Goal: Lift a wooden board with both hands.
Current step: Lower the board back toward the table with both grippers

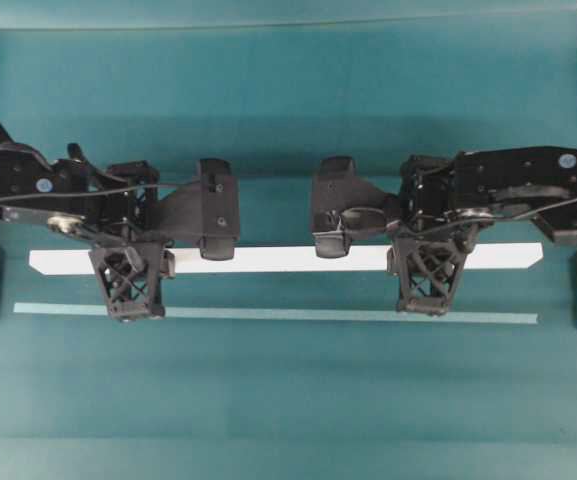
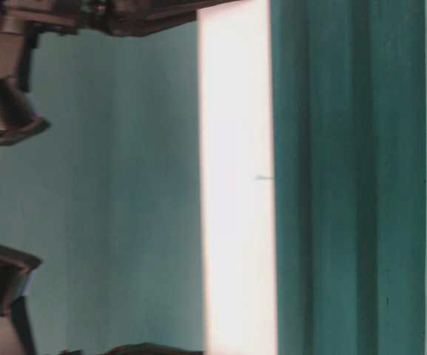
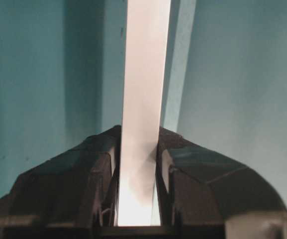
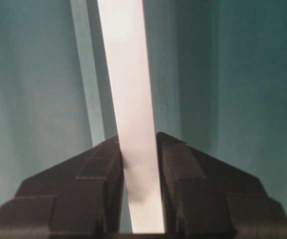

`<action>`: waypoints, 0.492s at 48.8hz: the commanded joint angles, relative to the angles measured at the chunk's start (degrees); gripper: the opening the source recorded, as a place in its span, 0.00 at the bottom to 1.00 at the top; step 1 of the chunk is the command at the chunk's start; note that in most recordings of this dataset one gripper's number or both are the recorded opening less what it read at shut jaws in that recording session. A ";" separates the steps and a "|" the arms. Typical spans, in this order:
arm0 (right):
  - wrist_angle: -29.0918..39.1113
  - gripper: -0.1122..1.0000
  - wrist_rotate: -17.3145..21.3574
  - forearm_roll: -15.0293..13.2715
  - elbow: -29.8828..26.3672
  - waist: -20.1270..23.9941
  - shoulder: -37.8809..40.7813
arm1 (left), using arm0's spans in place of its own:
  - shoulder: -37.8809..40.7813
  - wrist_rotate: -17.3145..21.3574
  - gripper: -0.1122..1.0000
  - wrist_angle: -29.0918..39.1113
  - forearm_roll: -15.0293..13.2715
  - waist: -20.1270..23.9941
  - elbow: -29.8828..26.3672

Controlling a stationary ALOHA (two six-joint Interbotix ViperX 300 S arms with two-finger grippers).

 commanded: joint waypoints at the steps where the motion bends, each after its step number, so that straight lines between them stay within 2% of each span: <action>1: -2.29 0.29 -0.44 0.35 0.79 0.18 1.41 | 0.44 0.09 0.26 -1.76 0.09 0.00 0.62; 12: -5.98 0.29 -0.53 0.79 1.23 1.23 4.04 | 2.72 0.00 0.26 -6.86 0.09 0.00 3.96; 24: -9.14 0.29 -1.14 1.05 1.93 2.20 6.59 | 4.22 0.00 0.26 -9.40 0.00 0.00 5.01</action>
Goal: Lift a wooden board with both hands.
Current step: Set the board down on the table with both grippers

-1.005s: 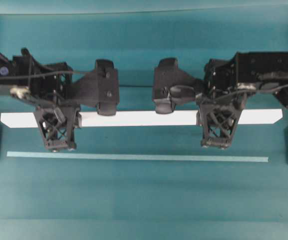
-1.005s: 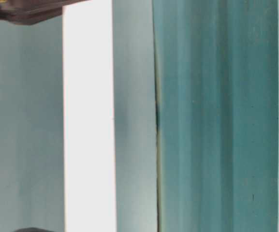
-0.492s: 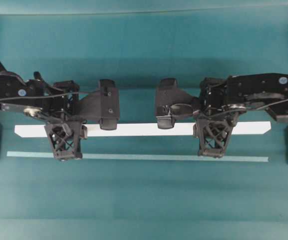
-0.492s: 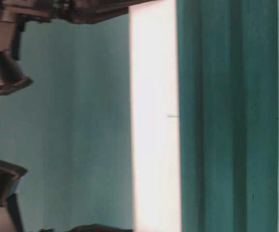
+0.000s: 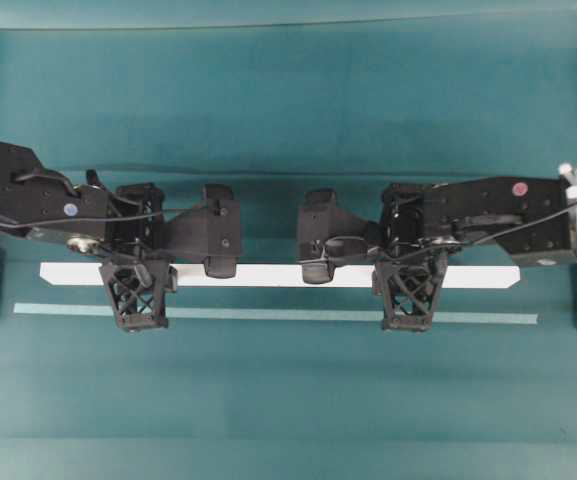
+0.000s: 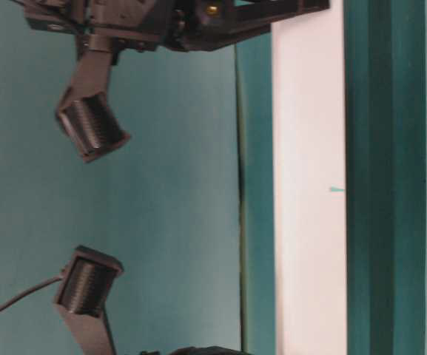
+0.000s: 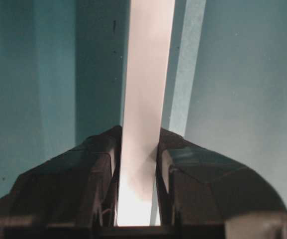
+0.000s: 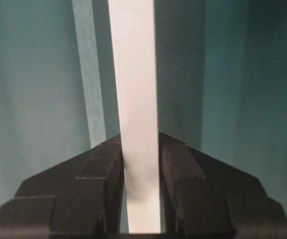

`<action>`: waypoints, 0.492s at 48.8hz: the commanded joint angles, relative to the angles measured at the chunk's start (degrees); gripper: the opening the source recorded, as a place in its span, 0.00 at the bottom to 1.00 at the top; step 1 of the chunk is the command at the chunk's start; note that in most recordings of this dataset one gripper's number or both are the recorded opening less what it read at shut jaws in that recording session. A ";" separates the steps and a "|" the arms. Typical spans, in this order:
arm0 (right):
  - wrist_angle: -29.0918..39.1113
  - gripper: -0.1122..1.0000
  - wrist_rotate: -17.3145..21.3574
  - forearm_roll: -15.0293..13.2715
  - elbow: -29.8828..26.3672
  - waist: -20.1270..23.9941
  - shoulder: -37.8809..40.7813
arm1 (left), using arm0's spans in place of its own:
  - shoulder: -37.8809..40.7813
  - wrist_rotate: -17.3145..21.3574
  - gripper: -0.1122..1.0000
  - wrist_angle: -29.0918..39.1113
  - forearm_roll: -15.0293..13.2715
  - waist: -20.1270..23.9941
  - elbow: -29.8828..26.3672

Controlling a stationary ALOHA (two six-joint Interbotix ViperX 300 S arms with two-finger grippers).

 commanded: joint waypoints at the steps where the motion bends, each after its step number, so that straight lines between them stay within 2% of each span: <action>1: -1.85 0.29 -0.62 0.44 0.00 0.79 0.70 | 0.09 -0.26 0.26 -1.58 0.09 0.18 0.00; 10: -5.80 0.29 -0.62 0.79 1.93 1.41 1.85 | 1.32 -1.14 0.26 -5.10 0.00 -0.18 1.76; 24: -7.91 0.29 -0.70 0.79 3.78 1.41 2.29 | 3.34 -4.92 0.26 -10.90 0.00 -2.37 4.31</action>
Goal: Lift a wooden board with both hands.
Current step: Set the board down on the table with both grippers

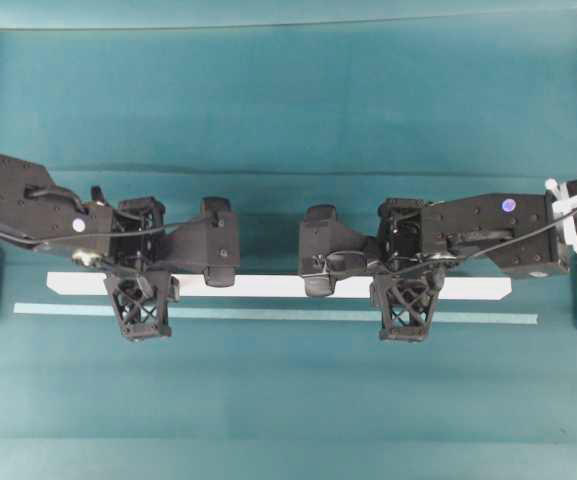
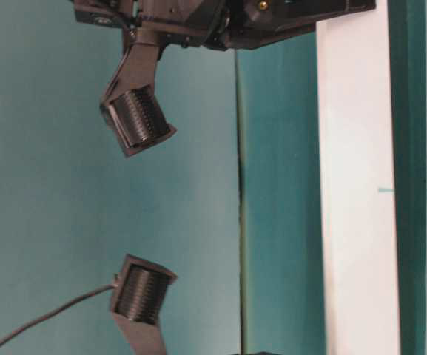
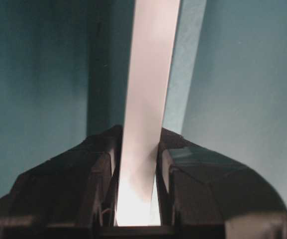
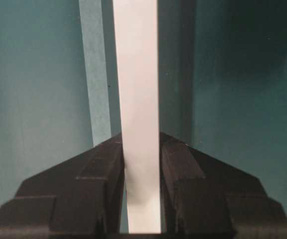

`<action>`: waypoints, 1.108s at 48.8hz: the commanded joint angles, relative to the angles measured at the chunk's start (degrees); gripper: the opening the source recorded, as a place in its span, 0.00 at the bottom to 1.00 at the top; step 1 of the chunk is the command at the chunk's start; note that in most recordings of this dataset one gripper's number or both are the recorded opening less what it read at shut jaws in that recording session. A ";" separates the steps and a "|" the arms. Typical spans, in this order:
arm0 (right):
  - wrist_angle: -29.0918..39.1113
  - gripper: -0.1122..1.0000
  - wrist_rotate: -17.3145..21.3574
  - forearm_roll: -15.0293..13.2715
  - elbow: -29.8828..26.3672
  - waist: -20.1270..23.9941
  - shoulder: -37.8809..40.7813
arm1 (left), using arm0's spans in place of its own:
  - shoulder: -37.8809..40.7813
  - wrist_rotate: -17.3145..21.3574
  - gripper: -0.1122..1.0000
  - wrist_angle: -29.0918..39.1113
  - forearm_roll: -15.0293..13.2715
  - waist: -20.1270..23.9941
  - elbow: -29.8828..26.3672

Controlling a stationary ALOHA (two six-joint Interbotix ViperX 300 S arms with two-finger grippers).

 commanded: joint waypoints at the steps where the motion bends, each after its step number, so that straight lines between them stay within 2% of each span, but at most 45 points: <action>1: -0.88 0.29 -0.53 0.18 0.26 0.44 0.44 | 0.09 -1.32 0.26 -1.93 0.00 -0.79 0.18; 17: -1.67 0.29 -0.44 0.26 1.23 0.44 0.79 | 0.97 -0.53 0.26 -2.29 0.00 -0.44 0.35; 36: -3.34 0.29 -0.26 1.93 1.93 1.76 1.14 | 1.85 -0.35 0.26 -4.39 0.09 -0.26 0.35; 54: -5.54 0.29 -0.26 1.93 2.46 1.76 2.11 | 2.29 -0.44 0.26 -5.19 0.00 -0.26 0.70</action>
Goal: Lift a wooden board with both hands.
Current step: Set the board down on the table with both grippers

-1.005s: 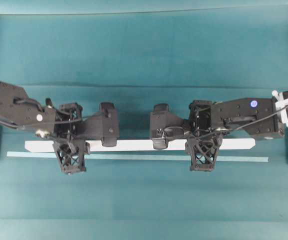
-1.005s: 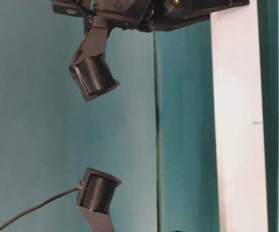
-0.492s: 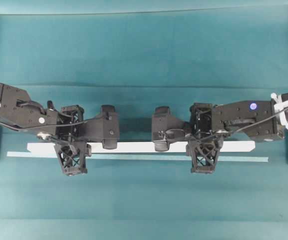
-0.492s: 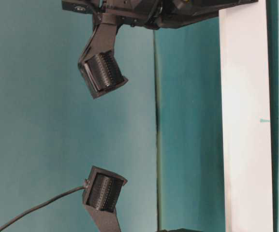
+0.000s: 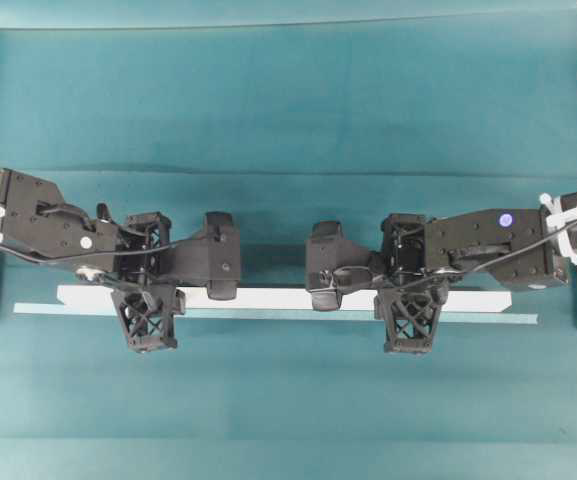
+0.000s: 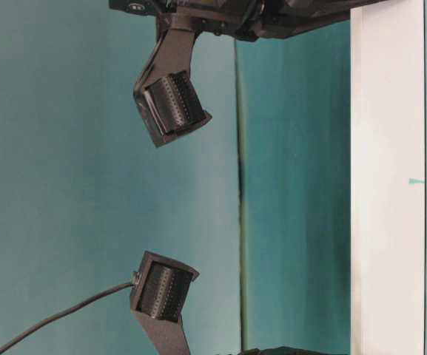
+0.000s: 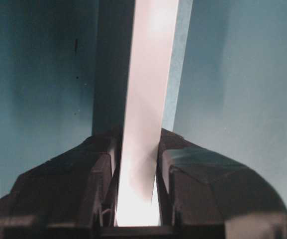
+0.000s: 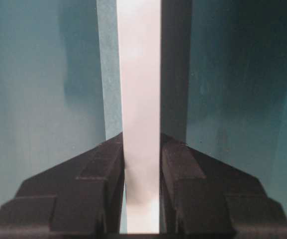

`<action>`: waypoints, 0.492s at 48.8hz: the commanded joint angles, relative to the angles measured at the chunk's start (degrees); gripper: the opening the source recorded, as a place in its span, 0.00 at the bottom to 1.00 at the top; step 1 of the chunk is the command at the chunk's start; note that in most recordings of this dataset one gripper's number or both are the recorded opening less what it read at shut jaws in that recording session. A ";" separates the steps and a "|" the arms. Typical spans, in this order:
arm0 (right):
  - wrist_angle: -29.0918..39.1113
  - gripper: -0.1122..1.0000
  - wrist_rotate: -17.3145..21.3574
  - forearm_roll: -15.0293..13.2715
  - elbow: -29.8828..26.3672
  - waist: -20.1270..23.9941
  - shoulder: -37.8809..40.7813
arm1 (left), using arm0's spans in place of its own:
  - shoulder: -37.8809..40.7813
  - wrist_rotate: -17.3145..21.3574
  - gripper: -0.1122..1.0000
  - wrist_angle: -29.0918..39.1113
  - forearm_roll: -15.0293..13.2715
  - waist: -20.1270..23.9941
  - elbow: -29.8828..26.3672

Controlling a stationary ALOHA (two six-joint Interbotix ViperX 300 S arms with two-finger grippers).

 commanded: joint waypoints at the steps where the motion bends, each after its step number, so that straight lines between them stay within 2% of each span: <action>1: -1.14 0.29 -0.09 0.26 -0.09 0.44 0.79 | 0.00 -0.35 0.26 -0.88 0.09 0.44 0.09; 12: -2.11 0.29 0.35 0.26 0.53 0.35 0.88 | -0.26 1.67 0.26 -4.75 0.09 0.35 0.79; 24: -2.81 0.29 0.53 0.26 0.70 0.18 0.79 | -0.53 5.10 0.26 -5.10 0.09 0.35 0.70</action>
